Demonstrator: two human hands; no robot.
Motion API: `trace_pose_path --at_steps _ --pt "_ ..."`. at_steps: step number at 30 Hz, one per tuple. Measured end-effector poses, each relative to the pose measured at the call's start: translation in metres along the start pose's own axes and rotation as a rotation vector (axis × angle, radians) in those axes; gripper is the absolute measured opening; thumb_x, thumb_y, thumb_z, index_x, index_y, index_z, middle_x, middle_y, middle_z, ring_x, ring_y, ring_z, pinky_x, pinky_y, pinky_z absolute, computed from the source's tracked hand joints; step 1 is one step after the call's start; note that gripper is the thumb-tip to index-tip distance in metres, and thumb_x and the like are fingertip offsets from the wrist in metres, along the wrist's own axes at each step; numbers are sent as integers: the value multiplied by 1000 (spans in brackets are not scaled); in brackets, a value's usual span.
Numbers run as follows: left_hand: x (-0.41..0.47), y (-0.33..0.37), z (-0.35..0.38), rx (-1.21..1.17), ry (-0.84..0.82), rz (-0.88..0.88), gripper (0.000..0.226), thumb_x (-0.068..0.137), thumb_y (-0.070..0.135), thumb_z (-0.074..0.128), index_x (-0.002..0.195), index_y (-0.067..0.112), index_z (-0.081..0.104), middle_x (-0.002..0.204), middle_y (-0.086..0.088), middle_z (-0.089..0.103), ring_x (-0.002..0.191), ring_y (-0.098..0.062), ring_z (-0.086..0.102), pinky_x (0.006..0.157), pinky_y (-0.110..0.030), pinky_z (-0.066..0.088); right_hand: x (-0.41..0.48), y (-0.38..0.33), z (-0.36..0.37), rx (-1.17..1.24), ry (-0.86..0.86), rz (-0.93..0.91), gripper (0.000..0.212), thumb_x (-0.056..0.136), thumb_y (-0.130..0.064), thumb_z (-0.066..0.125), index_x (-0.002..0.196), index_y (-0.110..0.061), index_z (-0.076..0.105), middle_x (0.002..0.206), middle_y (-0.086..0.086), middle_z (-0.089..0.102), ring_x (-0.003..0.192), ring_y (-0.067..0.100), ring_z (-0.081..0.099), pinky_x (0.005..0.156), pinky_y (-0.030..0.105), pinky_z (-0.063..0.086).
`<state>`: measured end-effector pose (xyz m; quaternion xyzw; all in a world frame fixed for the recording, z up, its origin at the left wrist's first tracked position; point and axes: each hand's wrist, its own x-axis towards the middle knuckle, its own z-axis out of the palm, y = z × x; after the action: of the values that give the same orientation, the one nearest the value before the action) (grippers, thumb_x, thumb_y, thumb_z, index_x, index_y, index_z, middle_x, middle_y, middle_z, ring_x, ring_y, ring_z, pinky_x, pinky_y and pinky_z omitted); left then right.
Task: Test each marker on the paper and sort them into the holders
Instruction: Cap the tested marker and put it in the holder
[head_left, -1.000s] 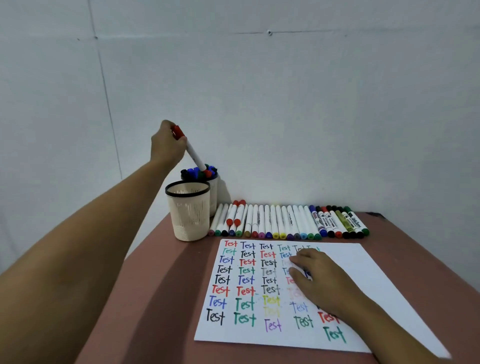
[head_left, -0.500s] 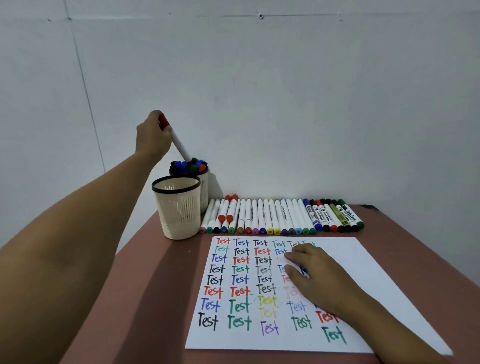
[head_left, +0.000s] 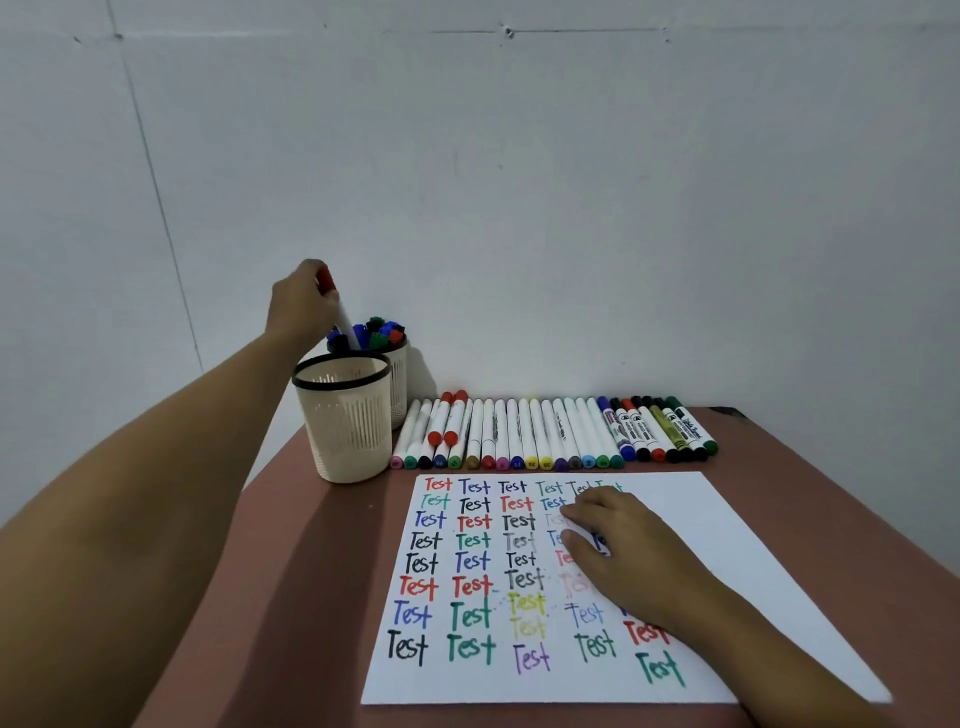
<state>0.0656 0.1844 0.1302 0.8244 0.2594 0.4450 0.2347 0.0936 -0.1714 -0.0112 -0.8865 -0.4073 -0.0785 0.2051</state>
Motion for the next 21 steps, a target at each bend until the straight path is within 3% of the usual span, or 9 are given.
trace_pose_path --at_steps 2,5,8,10,14,19,21 --pt "-3 -3 4 45 -50 24 41 91 6 48 131 10 39 109 -23 55 90 -35 56 70 -36 43 0 0 1 4 1 0 41 98 -39 42 138 -27 48 140 -11 42 129 4 35 101 15 25" --pt "-6 -5 8 128 -80 73 34 90 6 48 122 9 37 99 -26 54 81 -36 53 65 -39 44 0 -1 0 1 3 -1 41 98 -39 42 138 -27 47 140 -11 42 130 4 35 101 14 25" --pt "-2 -5 10 213 -125 92 27 91 9 49 117 5 48 110 -25 56 96 -39 54 77 -42 45 0 -1 -1 -3 1 1 42 99 -39 41 138 -28 46 141 -11 41 130 5 34 103 16 25" --pt "2 -8 12 340 -243 146 29 92 11 44 116 6 60 120 -19 58 109 -35 52 87 -39 43 0 0 -1 -4 -2 4 42 99 -39 41 138 -27 47 141 -11 41 130 5 34 103 17 25" --pt "6 -12 16 454 -454 168 36 93 11 40 120 9 62 128 -16 54 115 -34 49 97 -40 41 1 0 0 0 2 1 42 98 -39 42 138 -26 47 141 -10 42 130 5 35 104 17 25" --pt "0 -1 10 403 -393 164 40 96 19 41 135 13 47 141 -18 39 131 -32 35 108 -41 29 0 2 1 -3 4 1 42 98 -38 42 138 -26 47 141 -10 42 130 6 35 104 18 26" --pt "-12 14 5 316 -323 199 40 96 18 41 135 13 46 141 -17 39 130 -30 37 106 -37 29 1 2 1 -2 2 3 42 98 -38 43 138 -25 48 141 -9 43 130 7 36 105 19 27"
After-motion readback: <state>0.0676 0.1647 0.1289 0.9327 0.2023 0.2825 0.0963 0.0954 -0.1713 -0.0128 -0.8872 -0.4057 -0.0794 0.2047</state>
